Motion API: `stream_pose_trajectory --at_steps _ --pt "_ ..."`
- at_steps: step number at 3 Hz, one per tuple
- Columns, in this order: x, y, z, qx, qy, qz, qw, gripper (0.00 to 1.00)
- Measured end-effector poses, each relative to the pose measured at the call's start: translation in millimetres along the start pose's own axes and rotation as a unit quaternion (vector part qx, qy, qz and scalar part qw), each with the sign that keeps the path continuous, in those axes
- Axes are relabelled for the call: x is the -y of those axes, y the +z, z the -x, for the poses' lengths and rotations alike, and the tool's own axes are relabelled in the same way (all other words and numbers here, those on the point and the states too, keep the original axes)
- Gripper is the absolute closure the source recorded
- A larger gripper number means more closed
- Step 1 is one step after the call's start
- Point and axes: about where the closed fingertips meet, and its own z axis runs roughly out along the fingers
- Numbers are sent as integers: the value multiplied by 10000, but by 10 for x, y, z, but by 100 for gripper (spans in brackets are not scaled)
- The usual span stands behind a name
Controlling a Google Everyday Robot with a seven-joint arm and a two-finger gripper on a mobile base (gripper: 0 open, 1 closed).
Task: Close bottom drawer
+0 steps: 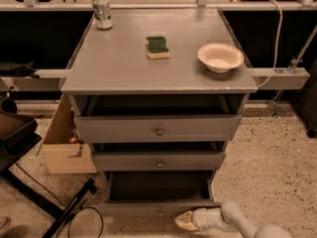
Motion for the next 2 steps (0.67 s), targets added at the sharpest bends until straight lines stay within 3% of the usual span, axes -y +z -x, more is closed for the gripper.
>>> stream_pose_trajectory --at_steps 1,2 --pt "-2 -2 8 7 -8 -6 10000 100" --pt "363 -32 294 180 -183 -121 9996 100"
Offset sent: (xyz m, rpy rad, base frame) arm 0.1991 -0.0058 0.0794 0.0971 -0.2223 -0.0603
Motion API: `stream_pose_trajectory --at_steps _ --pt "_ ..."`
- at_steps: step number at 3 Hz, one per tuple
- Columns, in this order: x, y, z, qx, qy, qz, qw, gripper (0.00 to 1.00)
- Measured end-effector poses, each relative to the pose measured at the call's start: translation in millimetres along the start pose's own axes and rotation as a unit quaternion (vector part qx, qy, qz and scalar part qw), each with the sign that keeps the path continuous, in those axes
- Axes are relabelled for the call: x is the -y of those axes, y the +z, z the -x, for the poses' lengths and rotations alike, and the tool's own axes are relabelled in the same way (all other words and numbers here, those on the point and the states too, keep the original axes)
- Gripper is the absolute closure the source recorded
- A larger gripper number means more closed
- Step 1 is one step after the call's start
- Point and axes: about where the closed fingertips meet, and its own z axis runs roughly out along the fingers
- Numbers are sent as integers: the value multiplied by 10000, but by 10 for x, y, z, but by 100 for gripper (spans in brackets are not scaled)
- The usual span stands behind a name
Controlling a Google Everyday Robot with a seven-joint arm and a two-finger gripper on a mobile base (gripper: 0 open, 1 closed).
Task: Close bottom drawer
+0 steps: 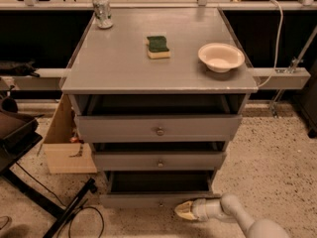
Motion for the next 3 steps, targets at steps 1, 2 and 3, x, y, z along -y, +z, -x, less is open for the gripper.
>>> stream_pose_trajectory --at_steps 1,2,3 --pt "-20 -2 -4 1 -1 -1 10000 100" --pt "431 -69 287 237 -150 -387 9989 100" --pt "699 -222 451 402 -234 -884 9950 100"
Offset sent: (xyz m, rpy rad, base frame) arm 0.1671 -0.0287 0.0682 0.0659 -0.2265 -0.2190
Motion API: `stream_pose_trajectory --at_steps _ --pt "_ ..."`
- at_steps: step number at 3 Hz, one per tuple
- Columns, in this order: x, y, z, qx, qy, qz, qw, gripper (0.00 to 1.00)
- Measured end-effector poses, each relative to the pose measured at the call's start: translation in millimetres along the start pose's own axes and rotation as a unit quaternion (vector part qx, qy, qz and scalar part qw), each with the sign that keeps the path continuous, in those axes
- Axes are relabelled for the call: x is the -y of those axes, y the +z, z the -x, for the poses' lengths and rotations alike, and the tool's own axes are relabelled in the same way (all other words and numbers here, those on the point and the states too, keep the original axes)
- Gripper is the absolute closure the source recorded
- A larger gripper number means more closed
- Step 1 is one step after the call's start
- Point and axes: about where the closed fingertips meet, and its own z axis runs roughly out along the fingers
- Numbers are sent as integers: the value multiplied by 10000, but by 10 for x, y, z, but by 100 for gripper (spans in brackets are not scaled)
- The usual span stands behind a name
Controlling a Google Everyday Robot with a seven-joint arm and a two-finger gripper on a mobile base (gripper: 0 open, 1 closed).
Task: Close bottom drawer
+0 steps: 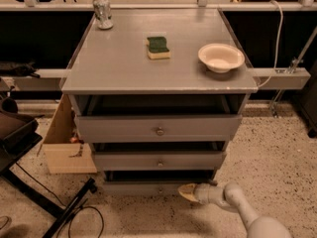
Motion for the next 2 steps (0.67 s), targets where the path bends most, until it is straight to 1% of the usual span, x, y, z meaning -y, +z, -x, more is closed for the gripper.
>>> stream_pose_trajectory --at_steps 1,2 --pt "214 -78 89 59 -47 -447 9990 100" --pt "214 -78 89 59 -47 -447 9990 82"
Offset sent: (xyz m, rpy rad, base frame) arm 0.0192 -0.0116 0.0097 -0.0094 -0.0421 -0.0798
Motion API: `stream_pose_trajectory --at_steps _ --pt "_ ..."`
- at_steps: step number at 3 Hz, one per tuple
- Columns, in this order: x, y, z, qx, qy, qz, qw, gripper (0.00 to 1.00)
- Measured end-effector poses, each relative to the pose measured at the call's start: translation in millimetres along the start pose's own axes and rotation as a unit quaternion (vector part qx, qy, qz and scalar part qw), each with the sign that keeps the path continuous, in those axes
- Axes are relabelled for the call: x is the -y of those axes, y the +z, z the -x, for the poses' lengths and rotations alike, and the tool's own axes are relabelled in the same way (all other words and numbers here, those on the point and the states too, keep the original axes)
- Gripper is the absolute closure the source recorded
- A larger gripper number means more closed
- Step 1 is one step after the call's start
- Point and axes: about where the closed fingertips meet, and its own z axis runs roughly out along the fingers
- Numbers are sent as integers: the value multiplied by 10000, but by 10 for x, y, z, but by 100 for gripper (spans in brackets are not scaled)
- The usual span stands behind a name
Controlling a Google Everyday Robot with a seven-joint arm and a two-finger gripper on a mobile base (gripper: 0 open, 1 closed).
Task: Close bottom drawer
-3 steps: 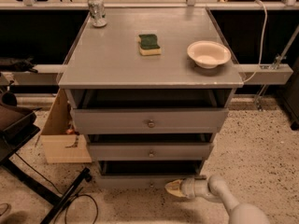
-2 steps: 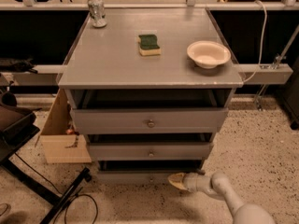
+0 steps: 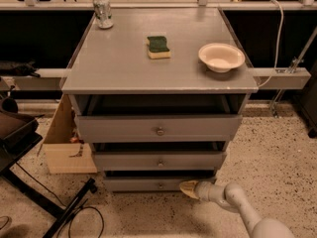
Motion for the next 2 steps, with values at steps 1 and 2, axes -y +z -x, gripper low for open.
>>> stream_pose_trajectory --at_steps 1,2 --pt "0 1 0 0 0 0 10000 58" --pt "0 1 0 0 0 0 10000 34"
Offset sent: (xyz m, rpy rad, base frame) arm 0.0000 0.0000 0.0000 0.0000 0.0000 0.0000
